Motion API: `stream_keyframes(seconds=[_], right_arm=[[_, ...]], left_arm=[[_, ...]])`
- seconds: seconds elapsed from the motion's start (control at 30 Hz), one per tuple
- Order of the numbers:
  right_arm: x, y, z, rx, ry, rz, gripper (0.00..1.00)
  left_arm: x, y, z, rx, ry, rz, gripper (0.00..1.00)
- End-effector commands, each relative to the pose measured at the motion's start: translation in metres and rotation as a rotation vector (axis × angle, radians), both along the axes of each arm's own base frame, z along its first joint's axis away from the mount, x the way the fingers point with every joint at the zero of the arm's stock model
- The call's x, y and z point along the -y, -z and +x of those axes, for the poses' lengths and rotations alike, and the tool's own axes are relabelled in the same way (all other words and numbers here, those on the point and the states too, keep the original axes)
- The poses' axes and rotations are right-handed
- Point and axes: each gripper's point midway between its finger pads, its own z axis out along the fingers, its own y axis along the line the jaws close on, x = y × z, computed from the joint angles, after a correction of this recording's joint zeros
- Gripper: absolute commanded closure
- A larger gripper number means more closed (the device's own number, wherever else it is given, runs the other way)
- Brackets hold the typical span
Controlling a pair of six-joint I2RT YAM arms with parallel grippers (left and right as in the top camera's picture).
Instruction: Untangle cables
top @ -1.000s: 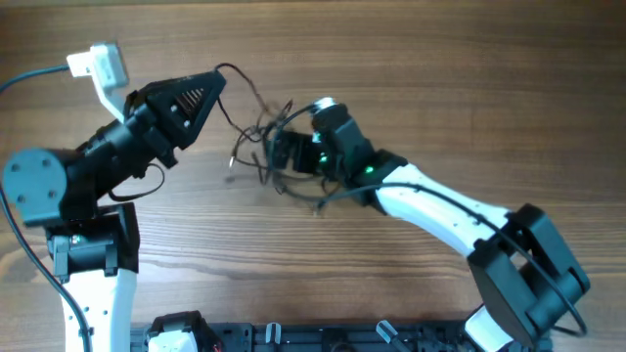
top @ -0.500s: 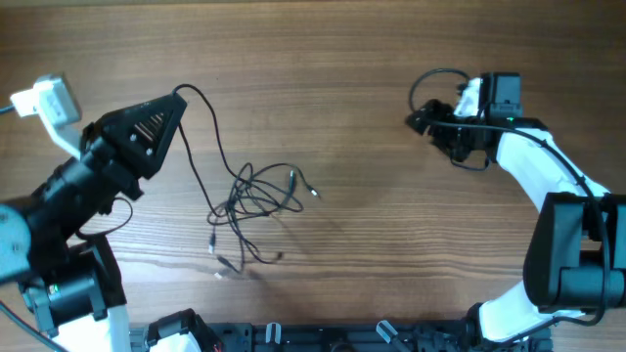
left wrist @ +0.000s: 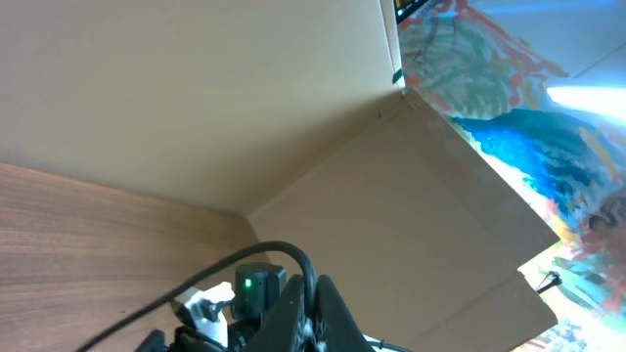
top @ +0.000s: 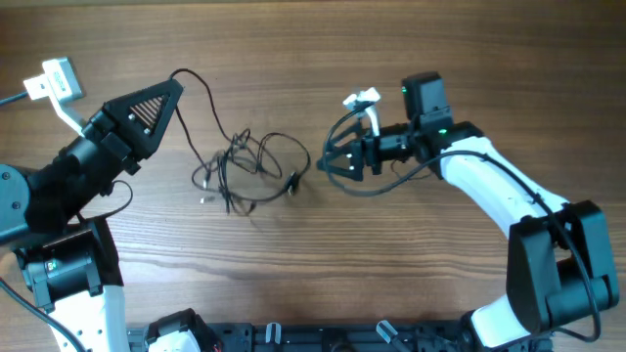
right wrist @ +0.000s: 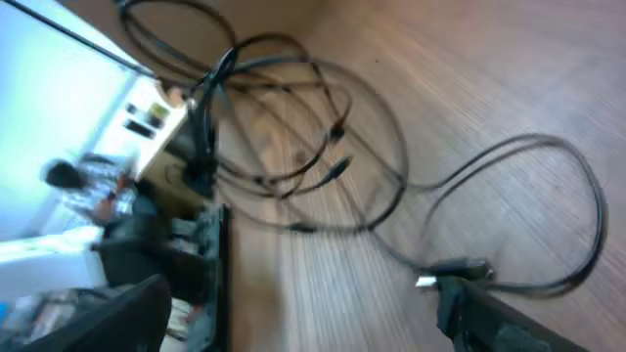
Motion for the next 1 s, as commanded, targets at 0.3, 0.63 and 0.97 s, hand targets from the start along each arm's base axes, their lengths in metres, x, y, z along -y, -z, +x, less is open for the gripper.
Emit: stream_keyframes(seconds=[0.3,0.63,0.97], right_arm=[[-0.061,0.015,-0.057,0.237,-0.218,-0.103,0.06],[-0.065,0.029,-0.007,0.521,-0.058,-0.282,0.05],[-0.086,0.047,0.012,0.732,0.028,-0.417,0.51]], left_arm=[[-0.008,-0.007,0.004,-0.041,-0.045,-0.068,0.96],[-0.004,-0.005,0.0,-0.045,-0.012,-0.058,0.96],[0.0,-0.004,-0.003,-0.049,0.014,-0.049,0.96]])
